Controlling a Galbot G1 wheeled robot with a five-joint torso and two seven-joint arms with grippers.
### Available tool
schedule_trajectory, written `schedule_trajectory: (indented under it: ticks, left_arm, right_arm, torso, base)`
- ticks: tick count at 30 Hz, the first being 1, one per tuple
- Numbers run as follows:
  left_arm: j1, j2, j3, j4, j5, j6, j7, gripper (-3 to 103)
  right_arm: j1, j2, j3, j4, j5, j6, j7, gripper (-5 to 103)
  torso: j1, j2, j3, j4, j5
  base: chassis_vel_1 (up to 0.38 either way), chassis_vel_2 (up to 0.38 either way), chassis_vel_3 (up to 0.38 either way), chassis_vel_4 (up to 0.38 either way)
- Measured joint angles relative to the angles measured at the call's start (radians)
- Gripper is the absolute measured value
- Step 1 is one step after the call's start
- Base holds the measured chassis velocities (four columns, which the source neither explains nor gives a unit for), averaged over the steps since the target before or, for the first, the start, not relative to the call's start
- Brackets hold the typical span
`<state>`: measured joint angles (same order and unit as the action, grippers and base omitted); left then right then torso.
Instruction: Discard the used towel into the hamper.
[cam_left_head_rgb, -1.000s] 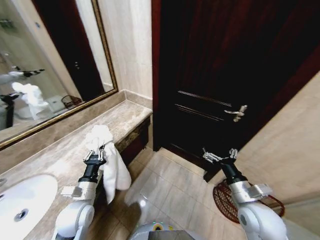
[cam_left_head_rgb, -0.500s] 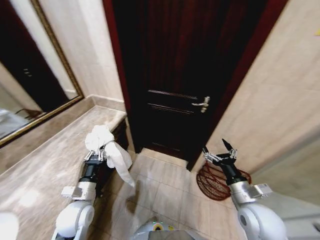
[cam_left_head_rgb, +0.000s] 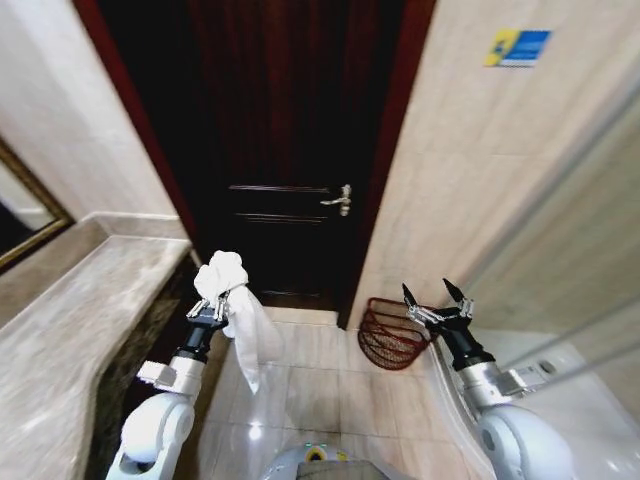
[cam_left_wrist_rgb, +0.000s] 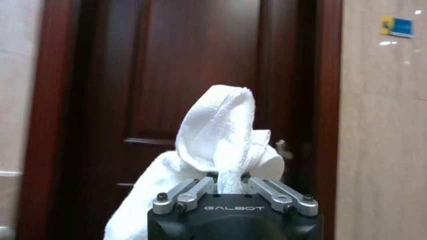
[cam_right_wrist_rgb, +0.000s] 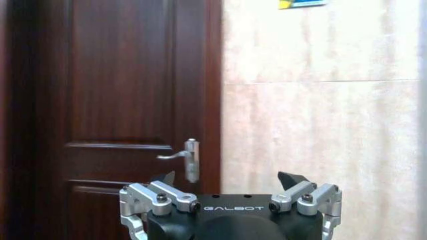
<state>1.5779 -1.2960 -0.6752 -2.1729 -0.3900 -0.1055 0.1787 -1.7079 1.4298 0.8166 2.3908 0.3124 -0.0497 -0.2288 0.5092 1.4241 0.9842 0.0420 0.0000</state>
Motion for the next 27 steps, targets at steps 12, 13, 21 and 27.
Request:
schedule_trajectory:
  ticks: [12, 13, 21, 27]
  left_arm:
    - [0.008, -0.007, -0.007, 0.021, 0.005, -0.031, 0.000, 11]
    - [0.007, -0.007, -0.007, 0.021, 0.005, -0.031, 0.000, 11]
    - [0.005, -0.009, -0.009, 0.027, 0.008, -0.039, -0.006, 11]
    - [0.005, -0.012, -0.009, 0.031, 0.009, -0.043, -0.006, 11]
  right_arm:
    - [-0.003, 0.003, -0.001, 0.000, -0.003, 0.006, -0.001, 100]
    - [-0.003, 0.004, -0.001, 0.000, -0.003, 0.006, -0.001, 100]
    - [-0.005, 0.007, 0.000, -0.005, -0.004, 0.011, -0.003, 100]
    - [-0.006, 0.009, 0.001, -0.007, -0.004, 0.014, -0.004, 100]
  torso:
    - [0.000, 0.000, 0.000, -0.0001, 0.0001]
    - [0.000, 0.000, 0.000, -0.0001, 0.0000]
    - [0.000, 0.000, 0.000, 0.0003, 0.0001]
    - [0.000, 0.000, 0.000, -0.0001, 0.0001]
  base:
    - [-0.118, -0.123, -0.124, -0.122]
    - [-0.153, -0.124, -0.122, -0.129]
    - [-0.135, -0.128, -0.116, -0.114]
    - [-0.118, -0.132, -0.135, -0.124]
